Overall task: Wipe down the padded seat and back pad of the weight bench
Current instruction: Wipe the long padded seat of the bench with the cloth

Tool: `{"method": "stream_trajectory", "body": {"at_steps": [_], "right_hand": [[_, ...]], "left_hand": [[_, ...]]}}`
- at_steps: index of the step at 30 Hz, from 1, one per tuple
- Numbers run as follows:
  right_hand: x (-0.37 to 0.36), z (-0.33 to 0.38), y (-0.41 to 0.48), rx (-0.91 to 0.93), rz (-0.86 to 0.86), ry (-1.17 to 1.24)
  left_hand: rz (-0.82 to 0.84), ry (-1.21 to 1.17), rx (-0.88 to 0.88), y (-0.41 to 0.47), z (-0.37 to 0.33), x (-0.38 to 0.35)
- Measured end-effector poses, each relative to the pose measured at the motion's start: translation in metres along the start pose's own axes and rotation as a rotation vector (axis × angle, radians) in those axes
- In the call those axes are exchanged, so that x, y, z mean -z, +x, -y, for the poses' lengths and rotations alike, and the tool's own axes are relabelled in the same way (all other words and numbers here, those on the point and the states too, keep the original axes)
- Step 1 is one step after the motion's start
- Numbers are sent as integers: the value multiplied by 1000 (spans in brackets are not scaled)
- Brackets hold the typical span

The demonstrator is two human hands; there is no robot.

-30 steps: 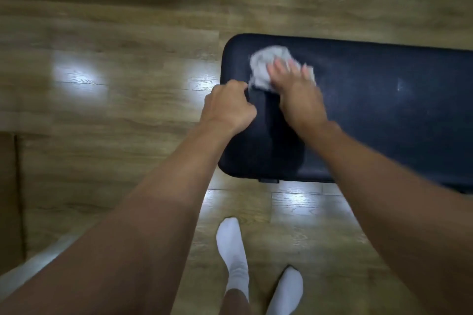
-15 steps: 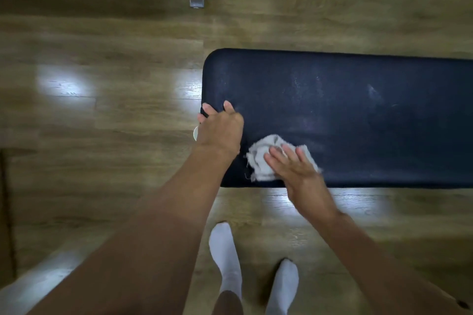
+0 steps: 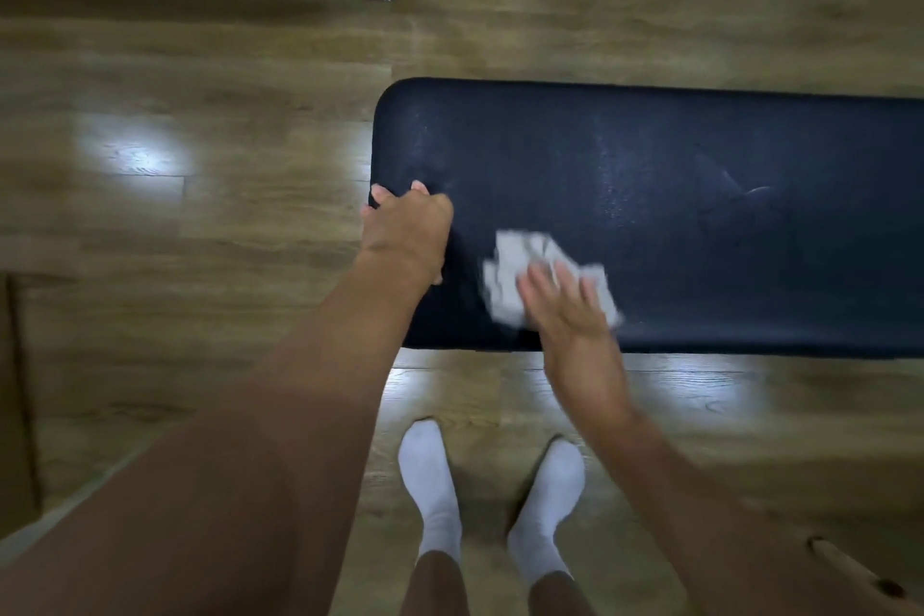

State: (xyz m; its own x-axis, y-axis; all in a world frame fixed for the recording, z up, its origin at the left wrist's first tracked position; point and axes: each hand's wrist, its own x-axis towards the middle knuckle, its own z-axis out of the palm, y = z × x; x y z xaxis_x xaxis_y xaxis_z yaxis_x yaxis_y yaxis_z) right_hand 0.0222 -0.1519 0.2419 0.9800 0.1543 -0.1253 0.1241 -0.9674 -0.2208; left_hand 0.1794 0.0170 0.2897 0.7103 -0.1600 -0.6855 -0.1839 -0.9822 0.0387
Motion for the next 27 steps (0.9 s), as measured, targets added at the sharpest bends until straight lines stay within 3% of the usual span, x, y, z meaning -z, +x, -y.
{"method": "stream_trajectory", "body": {"at_steps": [2,4,6,11,14,19,21,24,27], "right_hand": [[-2,-4,-37,18,37,79],[8,-11,-15,63,44,65],[23,-18,49,41,114,-18],[61,-50,206,-56,65,-36],[54,-46,170,-22,-7,-56],[18,-33,-20,-29,25,29],[19,-35,-49,-50,53,98],[31,-45,4,-47,78,118],[47,-62,115,-141,46,53]], "left_hand": [[-1,2,6,-2,0,-1],[-12,9,10,-3,-1,-3],[-14,14,20,-2,-1,-4],[-14,5,42,3,0,-1],[23,11,31,3,0,7],[98,-61,78,2,-11,18],[99,-29,107,0,-17,11],[83,-24,119,2,-20,2],[61,-44,138,7,-20,-1]]}}
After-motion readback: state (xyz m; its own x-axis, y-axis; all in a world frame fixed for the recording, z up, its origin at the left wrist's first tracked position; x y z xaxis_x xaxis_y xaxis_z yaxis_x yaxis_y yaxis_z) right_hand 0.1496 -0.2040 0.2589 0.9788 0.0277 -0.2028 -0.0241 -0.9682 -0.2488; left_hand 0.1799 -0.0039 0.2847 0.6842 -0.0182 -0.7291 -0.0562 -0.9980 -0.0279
